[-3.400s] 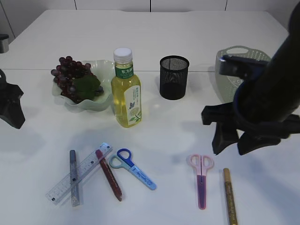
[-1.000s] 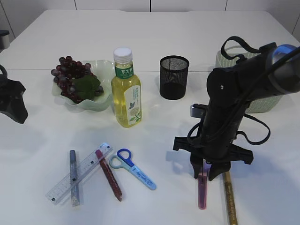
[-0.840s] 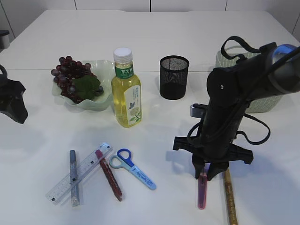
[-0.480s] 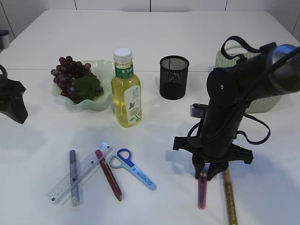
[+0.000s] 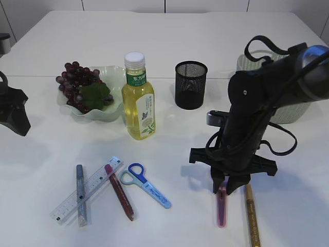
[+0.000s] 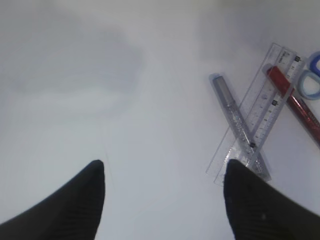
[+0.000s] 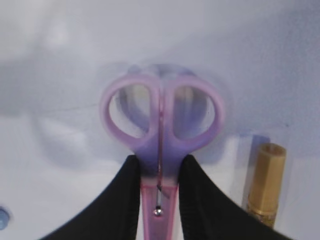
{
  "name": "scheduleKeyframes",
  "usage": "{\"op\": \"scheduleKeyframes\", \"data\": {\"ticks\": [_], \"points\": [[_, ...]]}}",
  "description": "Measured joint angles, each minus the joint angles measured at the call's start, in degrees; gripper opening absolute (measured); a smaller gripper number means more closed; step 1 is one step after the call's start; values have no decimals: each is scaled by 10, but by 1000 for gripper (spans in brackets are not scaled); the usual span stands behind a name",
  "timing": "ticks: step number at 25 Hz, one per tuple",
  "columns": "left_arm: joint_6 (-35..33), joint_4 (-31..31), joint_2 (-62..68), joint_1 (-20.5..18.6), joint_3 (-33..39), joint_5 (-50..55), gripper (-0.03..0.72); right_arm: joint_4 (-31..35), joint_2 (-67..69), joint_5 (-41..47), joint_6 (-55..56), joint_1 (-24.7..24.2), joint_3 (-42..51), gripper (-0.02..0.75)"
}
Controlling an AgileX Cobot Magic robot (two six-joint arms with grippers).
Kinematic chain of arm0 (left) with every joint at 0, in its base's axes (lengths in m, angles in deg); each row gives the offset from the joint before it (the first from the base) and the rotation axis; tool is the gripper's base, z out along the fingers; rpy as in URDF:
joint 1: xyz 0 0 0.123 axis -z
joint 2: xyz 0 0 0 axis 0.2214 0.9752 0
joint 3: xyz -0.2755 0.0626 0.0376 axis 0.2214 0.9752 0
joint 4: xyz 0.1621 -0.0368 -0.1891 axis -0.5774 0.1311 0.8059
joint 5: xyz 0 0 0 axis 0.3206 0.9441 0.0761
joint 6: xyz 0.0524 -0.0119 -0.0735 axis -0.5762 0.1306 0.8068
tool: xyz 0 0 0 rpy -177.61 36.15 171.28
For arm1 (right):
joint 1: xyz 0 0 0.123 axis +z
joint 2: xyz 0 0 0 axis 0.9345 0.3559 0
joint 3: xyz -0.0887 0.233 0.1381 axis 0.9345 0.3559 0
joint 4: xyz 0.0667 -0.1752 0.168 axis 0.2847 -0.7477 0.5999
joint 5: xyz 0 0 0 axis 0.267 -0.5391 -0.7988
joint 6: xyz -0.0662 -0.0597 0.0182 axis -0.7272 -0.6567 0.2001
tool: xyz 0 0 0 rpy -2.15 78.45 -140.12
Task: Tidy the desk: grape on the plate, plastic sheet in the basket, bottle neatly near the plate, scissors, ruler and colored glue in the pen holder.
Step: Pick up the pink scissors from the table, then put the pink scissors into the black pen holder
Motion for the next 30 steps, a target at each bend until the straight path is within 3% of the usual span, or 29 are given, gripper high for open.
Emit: {"op": "scheduleKeyframes", "data": {"ticks": [8,14,24,30], "points": [[0,0,0,0,0,0,540,3,-5,2,-15,0,-37,194],[0,0,0,0,0,0,515,35,-5,26,-72,-25,-120,193],[0,0,0,0,0,9,505,181,-5,15,-246,-140,-256,185],[0,0,0,0,0,11,505,344,-5,-85,-483,-167,-282,184]]}}
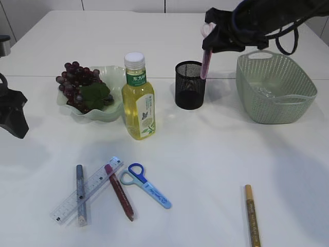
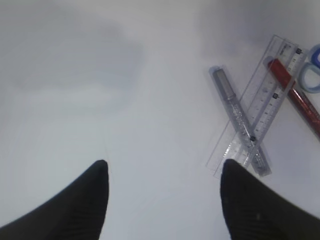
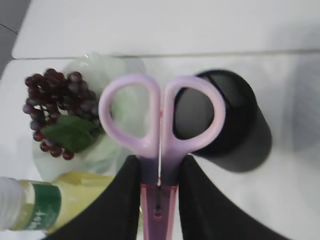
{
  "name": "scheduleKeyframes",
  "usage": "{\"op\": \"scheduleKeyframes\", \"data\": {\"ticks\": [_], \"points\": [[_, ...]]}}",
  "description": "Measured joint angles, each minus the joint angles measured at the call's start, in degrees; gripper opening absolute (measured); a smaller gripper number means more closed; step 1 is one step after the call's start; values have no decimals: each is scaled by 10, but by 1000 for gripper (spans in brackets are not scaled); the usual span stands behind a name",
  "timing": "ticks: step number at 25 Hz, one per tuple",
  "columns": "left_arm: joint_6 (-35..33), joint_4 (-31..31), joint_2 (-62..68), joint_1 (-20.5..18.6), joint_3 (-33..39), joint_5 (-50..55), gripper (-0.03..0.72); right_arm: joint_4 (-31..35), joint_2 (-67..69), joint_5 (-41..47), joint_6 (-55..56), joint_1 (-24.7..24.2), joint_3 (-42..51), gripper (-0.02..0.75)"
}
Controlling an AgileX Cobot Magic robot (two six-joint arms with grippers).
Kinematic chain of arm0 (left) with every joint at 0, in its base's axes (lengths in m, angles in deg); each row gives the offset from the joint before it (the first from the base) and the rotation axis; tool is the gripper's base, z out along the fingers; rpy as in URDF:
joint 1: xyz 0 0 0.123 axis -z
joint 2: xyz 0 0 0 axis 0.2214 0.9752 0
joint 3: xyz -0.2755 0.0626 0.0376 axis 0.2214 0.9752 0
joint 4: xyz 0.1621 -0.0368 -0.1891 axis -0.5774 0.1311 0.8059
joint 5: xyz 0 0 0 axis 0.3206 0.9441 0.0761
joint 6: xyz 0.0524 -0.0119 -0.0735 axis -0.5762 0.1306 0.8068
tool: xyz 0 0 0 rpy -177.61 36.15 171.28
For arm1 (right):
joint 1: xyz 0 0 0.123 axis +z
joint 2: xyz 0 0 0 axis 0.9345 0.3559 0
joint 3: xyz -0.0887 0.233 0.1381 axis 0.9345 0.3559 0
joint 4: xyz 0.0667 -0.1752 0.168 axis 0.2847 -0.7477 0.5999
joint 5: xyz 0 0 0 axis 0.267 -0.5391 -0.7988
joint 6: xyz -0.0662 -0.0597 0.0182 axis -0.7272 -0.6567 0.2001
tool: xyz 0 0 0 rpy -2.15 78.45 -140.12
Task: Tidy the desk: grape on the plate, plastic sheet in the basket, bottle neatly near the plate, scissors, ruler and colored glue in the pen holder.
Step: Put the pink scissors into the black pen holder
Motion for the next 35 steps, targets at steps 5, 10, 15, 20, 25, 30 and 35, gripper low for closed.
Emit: {"op": "scheduleKeyframes", "data": {"ticks": [5,10,15,20,25,30,35], "points": [[0,0,0,0,0,0,505,202,27,-65,-247,0,-3,184],[0,0,0,0,0,1,505,384,73,-104,-472,0,-3,184],[0,0,0,0,0,1,505,558,103,-119,-688,0,-4,184],[0,0,0,0,0,1,505,599,128,-128,-797,0,-13,184],[0,0,0,0,0,1,505,601,147,-133,-843,0,-13,196],[0,0,0,0,0,1,505,602,147,-133,-848,0,-13,351],[0,0,0,0,0,1,505,602,147,-130,-844,0,-13,407]]}}
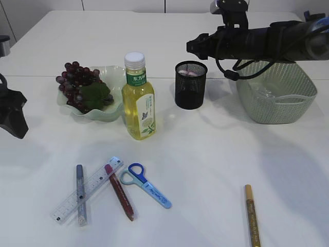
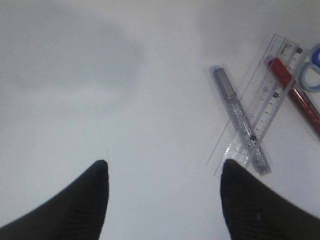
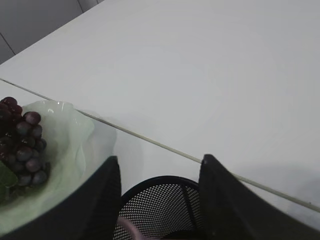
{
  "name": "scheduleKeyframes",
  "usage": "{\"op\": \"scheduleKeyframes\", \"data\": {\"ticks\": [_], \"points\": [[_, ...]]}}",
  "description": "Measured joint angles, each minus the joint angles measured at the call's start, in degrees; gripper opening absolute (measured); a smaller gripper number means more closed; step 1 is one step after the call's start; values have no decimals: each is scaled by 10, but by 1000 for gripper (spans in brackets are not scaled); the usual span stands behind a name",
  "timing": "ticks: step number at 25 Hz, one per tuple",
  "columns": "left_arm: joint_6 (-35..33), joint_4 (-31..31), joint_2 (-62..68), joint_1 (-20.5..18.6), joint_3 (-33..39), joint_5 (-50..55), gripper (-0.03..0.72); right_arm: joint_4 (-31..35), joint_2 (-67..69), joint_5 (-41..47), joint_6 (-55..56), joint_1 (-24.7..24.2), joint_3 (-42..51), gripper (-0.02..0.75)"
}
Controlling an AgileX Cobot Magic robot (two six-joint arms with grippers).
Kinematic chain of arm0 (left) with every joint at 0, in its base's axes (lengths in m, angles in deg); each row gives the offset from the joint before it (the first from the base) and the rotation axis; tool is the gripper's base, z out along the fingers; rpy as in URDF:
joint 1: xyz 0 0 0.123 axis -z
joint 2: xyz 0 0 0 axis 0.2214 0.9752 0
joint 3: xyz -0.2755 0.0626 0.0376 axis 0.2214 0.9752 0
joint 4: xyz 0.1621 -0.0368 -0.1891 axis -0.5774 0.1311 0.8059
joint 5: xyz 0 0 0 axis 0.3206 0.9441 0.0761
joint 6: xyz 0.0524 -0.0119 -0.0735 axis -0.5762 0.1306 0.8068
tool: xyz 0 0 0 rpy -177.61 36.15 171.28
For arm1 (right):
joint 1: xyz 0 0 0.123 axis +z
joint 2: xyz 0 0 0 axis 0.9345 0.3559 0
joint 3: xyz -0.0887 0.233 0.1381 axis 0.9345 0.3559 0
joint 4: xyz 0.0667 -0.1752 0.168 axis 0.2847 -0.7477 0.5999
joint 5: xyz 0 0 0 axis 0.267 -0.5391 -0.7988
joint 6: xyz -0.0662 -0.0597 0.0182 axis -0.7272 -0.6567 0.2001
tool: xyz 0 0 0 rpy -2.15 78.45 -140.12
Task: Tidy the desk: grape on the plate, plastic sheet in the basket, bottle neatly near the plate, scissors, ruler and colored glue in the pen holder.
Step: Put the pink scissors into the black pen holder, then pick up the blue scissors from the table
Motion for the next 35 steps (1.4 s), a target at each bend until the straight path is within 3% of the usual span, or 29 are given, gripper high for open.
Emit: {"op": "scheduleKeyframes", "data": {"ticks": [3,5,9,13,19,29,35], "points": [[0,0,0,0,0,0,505,-20,-2,-5,47,0,0,410],[0,0,0,0,0,0,505,-78,-16,-10,107,0,0,410],[0,0,0,0,0,0,505,-298,-67,5,341,0,0,411],[0,0,0,0,0,3,505,-526,-130,95,593,1,0,411],[0,0,0,0,0,15,498,-772,-213,210,813,53,0,370],[0,14,0,0,0,17,487,-944,-224,392,960,202,-1,356],[0,15,0,0,0,17,486,-975,-185,415,982,269,-2,355]]}}
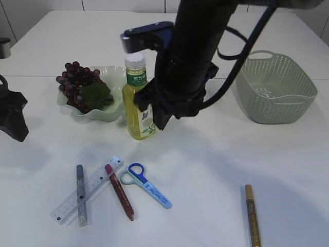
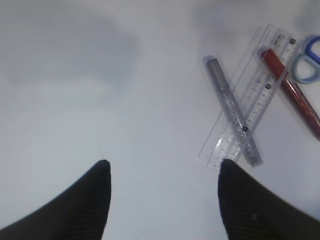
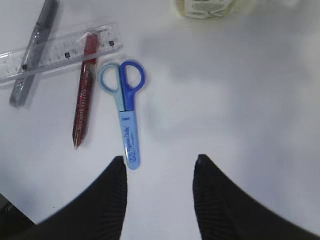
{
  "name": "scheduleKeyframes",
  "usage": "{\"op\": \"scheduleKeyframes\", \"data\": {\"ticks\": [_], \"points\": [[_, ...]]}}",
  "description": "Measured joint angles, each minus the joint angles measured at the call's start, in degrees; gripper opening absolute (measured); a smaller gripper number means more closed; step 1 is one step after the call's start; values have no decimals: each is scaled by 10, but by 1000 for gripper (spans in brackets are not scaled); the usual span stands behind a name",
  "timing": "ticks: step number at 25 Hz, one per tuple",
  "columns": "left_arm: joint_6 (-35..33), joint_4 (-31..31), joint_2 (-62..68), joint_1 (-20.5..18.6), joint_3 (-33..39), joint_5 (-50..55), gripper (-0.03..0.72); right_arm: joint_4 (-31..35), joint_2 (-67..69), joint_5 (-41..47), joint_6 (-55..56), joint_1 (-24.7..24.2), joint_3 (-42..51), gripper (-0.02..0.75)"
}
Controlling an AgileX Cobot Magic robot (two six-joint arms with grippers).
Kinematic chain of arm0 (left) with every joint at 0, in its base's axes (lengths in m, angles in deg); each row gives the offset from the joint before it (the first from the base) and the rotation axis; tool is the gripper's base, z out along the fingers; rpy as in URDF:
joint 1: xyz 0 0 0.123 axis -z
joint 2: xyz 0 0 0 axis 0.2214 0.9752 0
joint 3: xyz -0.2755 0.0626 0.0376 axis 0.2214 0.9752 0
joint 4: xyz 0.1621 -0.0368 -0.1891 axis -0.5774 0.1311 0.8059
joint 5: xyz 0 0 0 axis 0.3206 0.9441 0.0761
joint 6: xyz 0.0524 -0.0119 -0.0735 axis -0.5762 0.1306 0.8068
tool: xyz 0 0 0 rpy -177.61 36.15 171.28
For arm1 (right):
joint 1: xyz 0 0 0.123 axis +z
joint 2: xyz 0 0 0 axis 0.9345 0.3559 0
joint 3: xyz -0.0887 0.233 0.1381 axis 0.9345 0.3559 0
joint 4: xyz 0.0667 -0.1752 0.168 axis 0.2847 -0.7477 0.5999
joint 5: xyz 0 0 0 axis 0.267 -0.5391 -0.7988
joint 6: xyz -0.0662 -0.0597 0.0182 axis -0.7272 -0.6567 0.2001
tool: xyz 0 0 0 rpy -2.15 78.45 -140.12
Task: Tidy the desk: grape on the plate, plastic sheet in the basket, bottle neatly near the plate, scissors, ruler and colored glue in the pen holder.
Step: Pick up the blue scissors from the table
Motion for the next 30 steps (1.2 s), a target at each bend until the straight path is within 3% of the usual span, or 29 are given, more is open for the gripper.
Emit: {"op": "scheduleKeyframes", "data": {"ticks": [14,30], "points": [[0,0,0,0,0,-4,484,-29,153,0,10,74,-57,354],[0,-1,0,0,0,-7,468,-53,217,-10,28,78,-70,354]]}}
